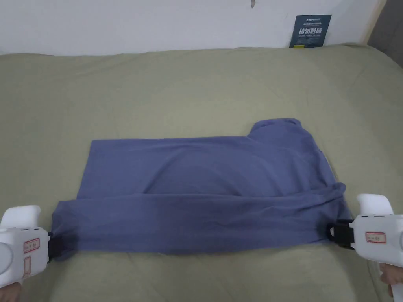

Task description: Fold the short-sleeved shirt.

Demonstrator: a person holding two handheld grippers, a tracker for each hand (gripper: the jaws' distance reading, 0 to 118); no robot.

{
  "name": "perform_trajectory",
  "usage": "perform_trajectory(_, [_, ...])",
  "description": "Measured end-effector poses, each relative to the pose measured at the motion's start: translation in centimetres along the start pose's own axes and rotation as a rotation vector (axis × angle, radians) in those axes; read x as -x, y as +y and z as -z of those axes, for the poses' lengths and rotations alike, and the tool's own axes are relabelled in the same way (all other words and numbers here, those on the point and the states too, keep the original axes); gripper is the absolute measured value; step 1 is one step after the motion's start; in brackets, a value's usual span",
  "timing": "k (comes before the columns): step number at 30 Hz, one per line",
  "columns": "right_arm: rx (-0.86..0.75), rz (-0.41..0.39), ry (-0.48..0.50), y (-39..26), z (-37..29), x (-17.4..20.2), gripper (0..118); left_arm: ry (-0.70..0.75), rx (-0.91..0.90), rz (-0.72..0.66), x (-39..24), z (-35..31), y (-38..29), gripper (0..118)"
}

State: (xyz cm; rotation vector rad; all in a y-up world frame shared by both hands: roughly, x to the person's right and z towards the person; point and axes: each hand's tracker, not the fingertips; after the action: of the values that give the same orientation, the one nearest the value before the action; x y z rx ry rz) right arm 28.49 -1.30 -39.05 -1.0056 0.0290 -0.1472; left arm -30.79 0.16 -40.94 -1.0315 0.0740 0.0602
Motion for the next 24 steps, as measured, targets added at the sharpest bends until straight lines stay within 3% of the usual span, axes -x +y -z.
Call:
perform_trajectory(6, [-0.017, 0.065, 0.067, -1.5, -3.0, -1.0, 13, 0.011, 0.006, 0.000, 0.7, -2.8, -1.6, 0])
perform_trajectory(15, [0.018, 0.038, 0.093, -8.3, -7.1, -1.4, 13, 0.009, 0.032, -0.016, 1.8, -8.6, -9.9, 0])
perform_trajectory(22, [0.054, 0.081, 0.106, -10.8, -7.2, -1.8, 13, 0.009, 0.060, -0.039, 2.4, -7.4, -12.2, 0])
perform_trajectory(23, [0.059, 0.084, 0.105, -10.7, -7.1, -1.8, 16, 0.003, 0.056, -0.045, 2.5, -7.3, -12.0, 5])
perform_trajectory(24, [0.061, 0.091, 0.105, -10.6, -7.2, -1.7, 37, -0.016, 0.062, -0.054, 2.8, -7.1, -11.8, 30])
